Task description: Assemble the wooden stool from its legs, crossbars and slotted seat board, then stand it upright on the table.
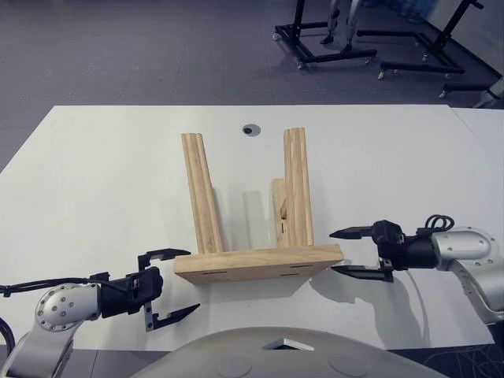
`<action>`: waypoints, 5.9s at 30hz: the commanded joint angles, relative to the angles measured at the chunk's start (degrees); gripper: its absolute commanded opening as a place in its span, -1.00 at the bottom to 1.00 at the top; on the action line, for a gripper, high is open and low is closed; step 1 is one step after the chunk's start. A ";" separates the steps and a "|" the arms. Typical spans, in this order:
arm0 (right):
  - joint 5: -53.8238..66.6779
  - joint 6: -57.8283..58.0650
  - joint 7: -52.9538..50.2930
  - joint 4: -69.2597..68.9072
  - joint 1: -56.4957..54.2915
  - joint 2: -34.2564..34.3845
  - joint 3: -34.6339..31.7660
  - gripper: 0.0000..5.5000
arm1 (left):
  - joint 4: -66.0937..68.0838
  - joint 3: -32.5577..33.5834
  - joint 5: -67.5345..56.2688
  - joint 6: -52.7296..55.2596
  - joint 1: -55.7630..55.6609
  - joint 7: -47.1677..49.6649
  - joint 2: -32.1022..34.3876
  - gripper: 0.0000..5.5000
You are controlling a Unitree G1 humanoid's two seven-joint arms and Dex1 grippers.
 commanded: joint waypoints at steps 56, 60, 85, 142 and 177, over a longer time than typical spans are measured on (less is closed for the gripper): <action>48.66 39.66 -6.33 -23.26 -12.49 -6.14 -5.83 -0.41 | -14.15 12.43 -66.00 48.02 -15.64 1.08 12.05 -0.51; 78.01 53.00 -10.88 -15.65 -20.11 -21.31 -5.87 -0.44 | -14.94 15.34 -89.39 52.36 -16.16 10.17 21.83 -0.51; 88.22 72.56 -26.66 18.09 -44.38 -18.48 21.17 -0.34 | -0.62 17.14 -101.91 62.03 -21.64 36.33 7.66 0.14; 28.42 23.33 -25.69 -1.09 -16.90 26.73 -2.37 0.21 | -7.84 -1.57 -25.95 29.72 -21.41 28.00 -18.31 0.71; -5.59 -5.35 -54.21 -10.80 -16.86 47.47 5.59 0.21 | 0.40 -3.78 0.69 9.76 -31.56 52.41 -36.17 0.71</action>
